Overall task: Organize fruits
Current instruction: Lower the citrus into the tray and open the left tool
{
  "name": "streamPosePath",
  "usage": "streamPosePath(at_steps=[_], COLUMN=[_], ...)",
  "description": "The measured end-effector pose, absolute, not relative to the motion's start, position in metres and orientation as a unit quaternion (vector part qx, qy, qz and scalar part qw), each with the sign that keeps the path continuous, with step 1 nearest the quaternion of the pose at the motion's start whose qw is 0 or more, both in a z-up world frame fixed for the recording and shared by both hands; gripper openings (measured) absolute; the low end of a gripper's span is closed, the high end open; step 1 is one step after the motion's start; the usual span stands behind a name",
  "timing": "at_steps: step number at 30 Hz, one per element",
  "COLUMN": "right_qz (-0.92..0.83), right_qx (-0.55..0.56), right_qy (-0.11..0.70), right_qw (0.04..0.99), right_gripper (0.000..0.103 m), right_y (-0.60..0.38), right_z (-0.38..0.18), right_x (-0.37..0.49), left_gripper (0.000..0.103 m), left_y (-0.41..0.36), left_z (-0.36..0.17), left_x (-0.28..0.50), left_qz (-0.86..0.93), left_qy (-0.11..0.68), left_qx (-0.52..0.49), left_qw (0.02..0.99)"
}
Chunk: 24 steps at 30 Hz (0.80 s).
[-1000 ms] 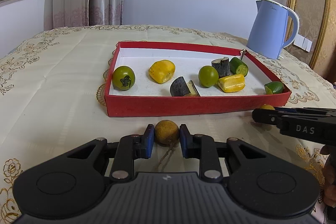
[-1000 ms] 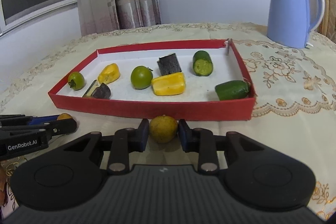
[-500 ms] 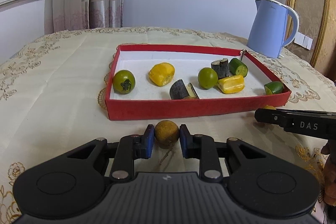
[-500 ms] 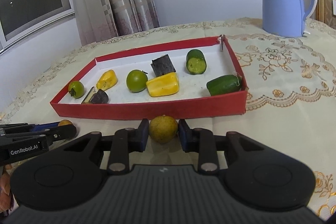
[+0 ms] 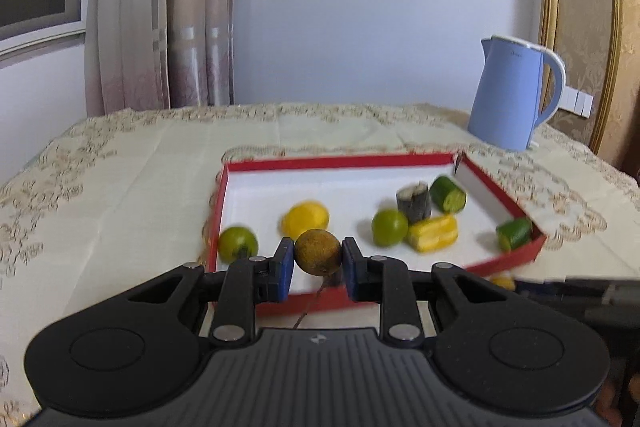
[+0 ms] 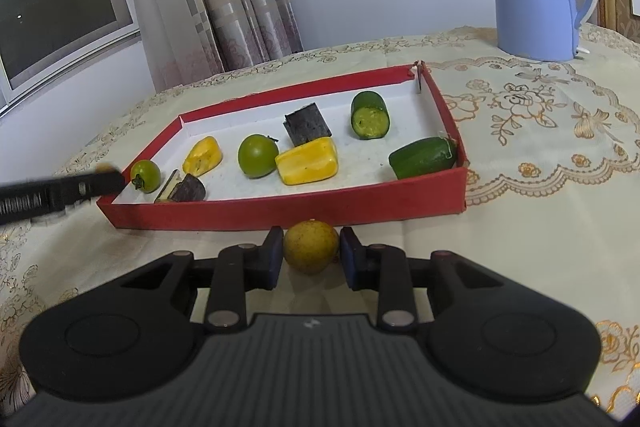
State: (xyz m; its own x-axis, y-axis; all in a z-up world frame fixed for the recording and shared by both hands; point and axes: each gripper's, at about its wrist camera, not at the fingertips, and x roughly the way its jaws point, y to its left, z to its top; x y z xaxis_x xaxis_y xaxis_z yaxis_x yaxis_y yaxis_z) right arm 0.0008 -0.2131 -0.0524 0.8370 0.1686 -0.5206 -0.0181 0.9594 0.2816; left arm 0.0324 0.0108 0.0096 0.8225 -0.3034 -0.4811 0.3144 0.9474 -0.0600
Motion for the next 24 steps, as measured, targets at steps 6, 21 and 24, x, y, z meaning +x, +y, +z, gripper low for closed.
streamPosePath(at_steps=[6, 21, 24], right_qz=[0.050, 0.056, 0.057], right_qx=[0.137, 0.144, 0.145], right_qy=[0.282, 0.283, 0.283], right_qw=[0.948, 0.946, 0.946], right_gripper=[0.029, 0.029, 0.029], right_y=[-0.214, -0.216, -0.216], right_z=[-0.053, -0.054, -0.054], right_x=[0.001, 0.003, 0.003], left_gripper=[0.025, 0.025, 0.025], left_y=[-0.004, -0.031, -0.044], left_z=[0.018, 0.001, -0.005], left_x=[0.055, 0.120, 0.124], left_qz=[-0.160, -0.145, -0.151], left_qy=[0.249, 0.281, 0.288], left_qx=[0.020, 0.026, 0.043], left_qw=[0.955, 0.948, 0.945])
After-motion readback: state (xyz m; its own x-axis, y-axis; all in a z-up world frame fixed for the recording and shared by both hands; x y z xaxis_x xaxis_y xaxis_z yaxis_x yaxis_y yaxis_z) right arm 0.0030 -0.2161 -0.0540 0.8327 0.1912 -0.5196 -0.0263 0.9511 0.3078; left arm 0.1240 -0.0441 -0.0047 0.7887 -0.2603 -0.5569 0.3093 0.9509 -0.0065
